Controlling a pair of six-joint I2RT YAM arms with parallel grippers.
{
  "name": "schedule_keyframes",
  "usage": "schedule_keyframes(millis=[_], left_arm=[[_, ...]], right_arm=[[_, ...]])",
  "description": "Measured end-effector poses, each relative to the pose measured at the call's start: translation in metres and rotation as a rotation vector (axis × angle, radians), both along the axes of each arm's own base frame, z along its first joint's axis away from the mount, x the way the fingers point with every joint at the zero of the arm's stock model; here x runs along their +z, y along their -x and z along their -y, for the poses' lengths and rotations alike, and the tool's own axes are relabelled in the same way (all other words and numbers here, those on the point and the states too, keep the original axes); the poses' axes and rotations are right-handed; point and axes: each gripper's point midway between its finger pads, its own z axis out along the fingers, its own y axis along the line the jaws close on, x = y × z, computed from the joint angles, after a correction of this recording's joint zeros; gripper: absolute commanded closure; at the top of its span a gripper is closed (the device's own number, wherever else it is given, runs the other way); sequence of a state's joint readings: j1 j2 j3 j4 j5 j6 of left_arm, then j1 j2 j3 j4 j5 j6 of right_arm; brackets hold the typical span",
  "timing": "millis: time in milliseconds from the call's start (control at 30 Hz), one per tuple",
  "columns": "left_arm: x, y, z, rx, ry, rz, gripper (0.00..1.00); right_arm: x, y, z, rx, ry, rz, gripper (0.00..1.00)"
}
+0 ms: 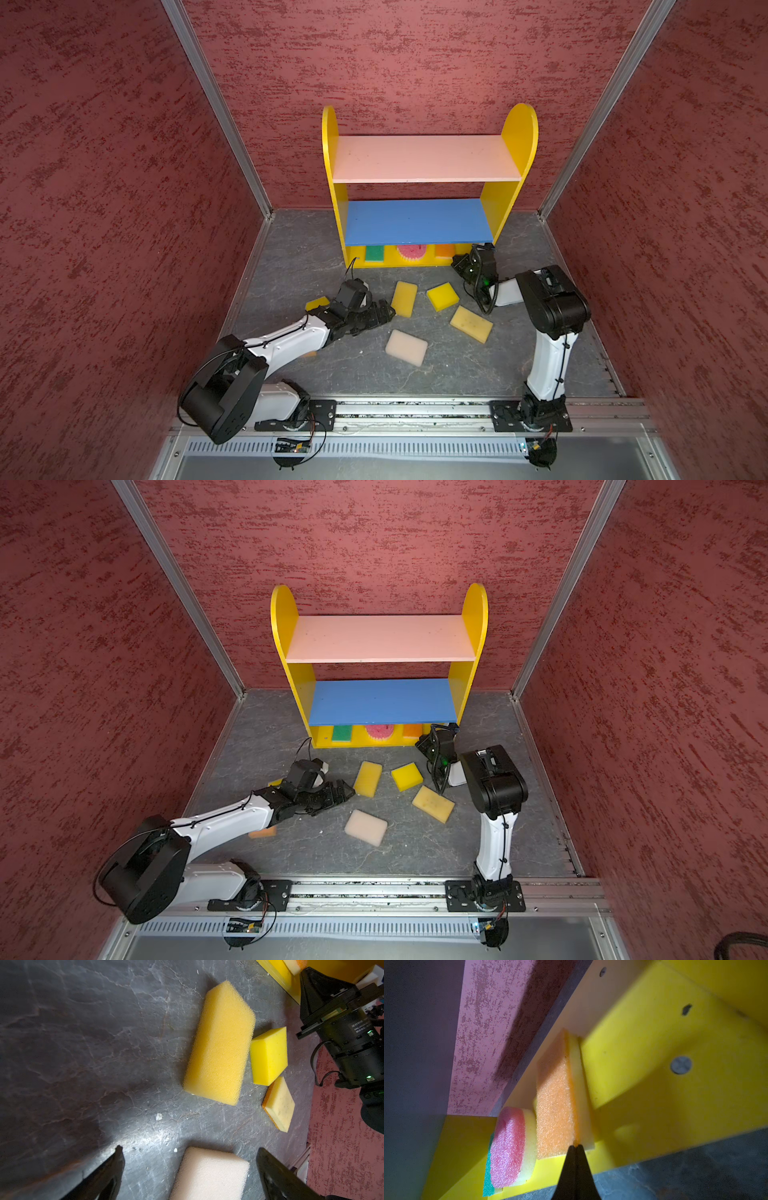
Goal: Place and organize the cleaning sponges onto the shelf
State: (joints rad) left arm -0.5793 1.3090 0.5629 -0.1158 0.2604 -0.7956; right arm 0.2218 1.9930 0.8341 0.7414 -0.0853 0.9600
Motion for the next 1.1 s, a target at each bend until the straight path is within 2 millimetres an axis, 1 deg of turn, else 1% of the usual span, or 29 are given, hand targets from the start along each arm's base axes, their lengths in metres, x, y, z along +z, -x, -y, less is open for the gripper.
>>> schedule_keyframes(millis=[300,700,767,833,900,1000,1100], left_arm=[[-0.0002,0.0009,0.0011,-0.003,0.001,0.000,0.02],[-0.0002,0.0010,0.0012,-0.002,0.002,-0.001,0.02],[-0.0002,0.0010,0.0012,-0.001,0.003,-0.001,0.02],[-0.0002,0.0010,0.0012,-0.001,0.003,-0.001,0.02],[-0.0002,0.0010,0.0013,-0.002,0.003,-0.001,0.02],[-0.0011,0.0015,0.0016,-0.003,0.001,-0.004,0.02],[-0.0032,0.0022,0.0022,-0.006,-0.002,-0.009,0.02]], right_arm=[[-0.0009,0.0012,0.0010,0.001,0.004,-0.008,1.00],[-0.0007,0.0016,0.0031,-0.001,0.003,-0.002,0.97],[-0.0010,0.0017,0.0034,0.001,0.006,-0.003,0.93],[-0.0015,0.0018,0.0035,0.002,0.010,-0.003,0.85],[-0.0015,0.0016,0.0047,0.005,0.013,-0.003,0.81],[-0.0014,0.0010,0.0073,0.007,0.019,0.000,0.72],[-0.0006,0.0013,0.0076,0.010,0.022,0.000,0.70]])
